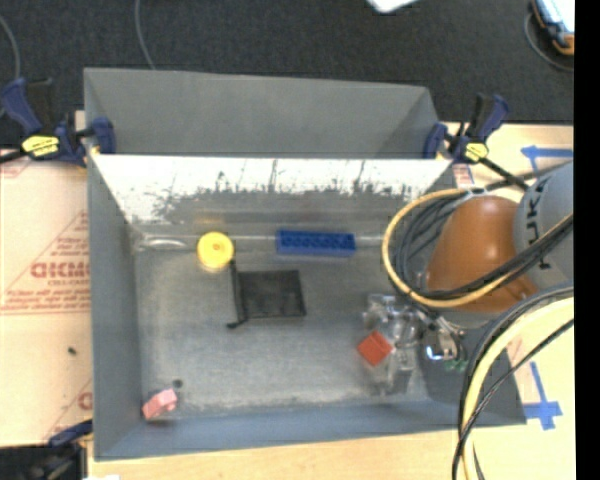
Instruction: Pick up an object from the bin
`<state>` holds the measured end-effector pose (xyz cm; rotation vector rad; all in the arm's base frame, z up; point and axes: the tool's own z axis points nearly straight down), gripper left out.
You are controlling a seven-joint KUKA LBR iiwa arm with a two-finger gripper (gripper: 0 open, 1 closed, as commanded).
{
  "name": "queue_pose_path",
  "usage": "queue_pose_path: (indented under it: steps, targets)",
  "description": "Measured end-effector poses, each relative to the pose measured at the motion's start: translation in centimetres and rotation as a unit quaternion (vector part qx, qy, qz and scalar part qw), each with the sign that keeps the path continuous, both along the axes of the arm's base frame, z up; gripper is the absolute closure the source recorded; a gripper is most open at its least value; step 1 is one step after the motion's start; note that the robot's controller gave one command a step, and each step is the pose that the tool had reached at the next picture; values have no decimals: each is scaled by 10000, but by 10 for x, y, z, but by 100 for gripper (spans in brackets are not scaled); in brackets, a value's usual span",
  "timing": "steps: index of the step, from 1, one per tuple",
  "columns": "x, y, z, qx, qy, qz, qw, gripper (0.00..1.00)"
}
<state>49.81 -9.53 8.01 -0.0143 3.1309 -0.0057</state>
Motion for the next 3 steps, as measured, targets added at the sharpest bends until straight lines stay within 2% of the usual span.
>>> queue_pose_path:
  steps: [1,2,3]
  targets:
    - [6,-16,-9,-19,-50,1315,9913,100]
    - [6,-16,-9,-20,-50,1323,9912,100]
    - [3,-15,104,-21,-55,1290,9916,100]
